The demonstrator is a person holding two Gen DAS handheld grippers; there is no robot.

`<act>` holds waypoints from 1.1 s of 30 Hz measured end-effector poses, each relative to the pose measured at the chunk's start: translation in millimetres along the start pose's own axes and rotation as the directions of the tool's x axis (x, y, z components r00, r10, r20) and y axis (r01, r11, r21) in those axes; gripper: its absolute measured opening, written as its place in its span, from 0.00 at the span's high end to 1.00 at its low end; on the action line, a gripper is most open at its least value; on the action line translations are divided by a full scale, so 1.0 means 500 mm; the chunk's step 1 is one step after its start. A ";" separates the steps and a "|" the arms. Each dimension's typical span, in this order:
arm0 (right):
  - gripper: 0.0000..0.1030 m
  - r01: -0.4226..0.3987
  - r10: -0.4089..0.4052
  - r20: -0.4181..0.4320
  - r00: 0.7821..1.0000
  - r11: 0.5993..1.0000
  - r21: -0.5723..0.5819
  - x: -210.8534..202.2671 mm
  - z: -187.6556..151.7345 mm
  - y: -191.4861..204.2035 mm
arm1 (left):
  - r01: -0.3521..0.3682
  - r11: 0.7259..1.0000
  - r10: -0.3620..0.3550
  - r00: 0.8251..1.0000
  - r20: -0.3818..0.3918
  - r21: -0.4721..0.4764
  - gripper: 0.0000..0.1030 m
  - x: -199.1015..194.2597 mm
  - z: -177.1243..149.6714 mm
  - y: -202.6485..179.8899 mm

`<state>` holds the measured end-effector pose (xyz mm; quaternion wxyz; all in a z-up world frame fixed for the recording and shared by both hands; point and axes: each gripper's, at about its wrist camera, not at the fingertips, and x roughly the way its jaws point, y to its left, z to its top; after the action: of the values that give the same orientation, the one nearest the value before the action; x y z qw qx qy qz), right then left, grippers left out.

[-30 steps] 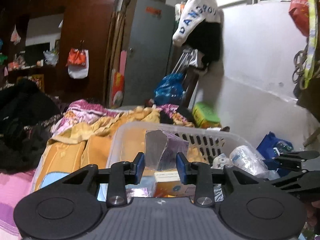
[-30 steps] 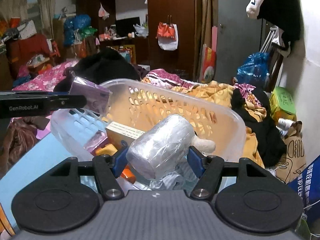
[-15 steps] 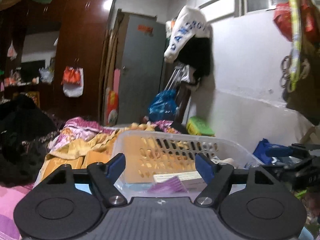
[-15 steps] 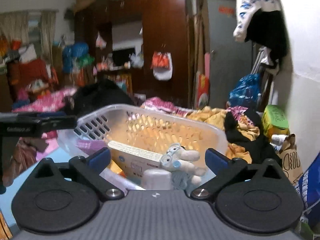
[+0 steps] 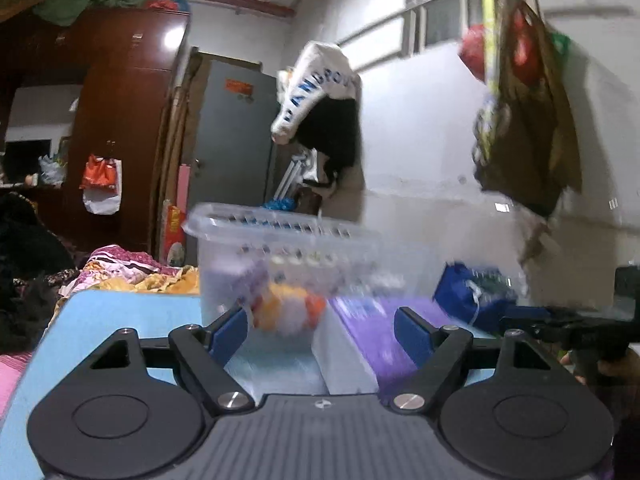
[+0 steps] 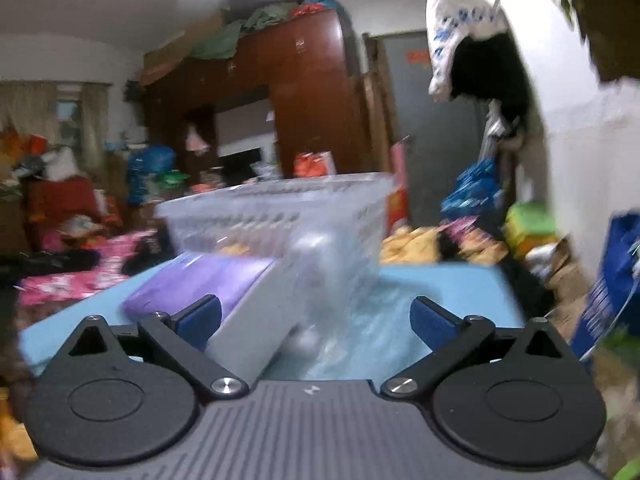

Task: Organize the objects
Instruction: 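Open both grippers to drop the pink box and roll into the basket, then close both grippers on the sides of the purple tissue pack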

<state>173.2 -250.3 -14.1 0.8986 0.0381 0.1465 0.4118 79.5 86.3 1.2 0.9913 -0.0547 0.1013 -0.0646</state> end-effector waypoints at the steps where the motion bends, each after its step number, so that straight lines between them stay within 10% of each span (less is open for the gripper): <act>1: 0.00 -0.031 0.031 -0.003 1.000 0.999 0.016 0.007 -0.004 0.000 | 0.010 1.000 -0.010 1.000 -0.011 0.021 0.19 0.002 -0.007 -0.003; 10: 0.01 -0.106 0.104 -0.031 0.994 0.992 -0.066 0.053 -0.016 0.035 | 0.131 0.985 -0.121 0.988 -0.093 0.110 0.19 0.036 -0.051 -0.028; 18: 0.30 -0.127 0.118 -0.068 0.991 0.982 -0.138 0.059 -0.036 0.062 | 0.141 0.979 -0.122 0.984 -0.132 0.146 0.21 0.059 -0.056 -0.060; 23: 0.42 -0.142 0.133 -0.077 0.988 0.981 -0.129 0.051 -0.045 0.059 | 0.155 0.979 -0.133 0.978 -0.160 0.130 0.48 0.070 -0.065 -0.057; 33: 0.48 -0.095 0.087 -0.050 0.995 0.976 -0.197 0.041 -0.055 0.079 | 0.108 0.977 -0.087 0.989 -0.120 0.182 0.59 0.058 -0.073 -0.071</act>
<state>148.9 -210.0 -37.6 0.8749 -0.0541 0.1210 0.4658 96.1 43.6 -35.7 0.9804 0.0382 0.1471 -0.1253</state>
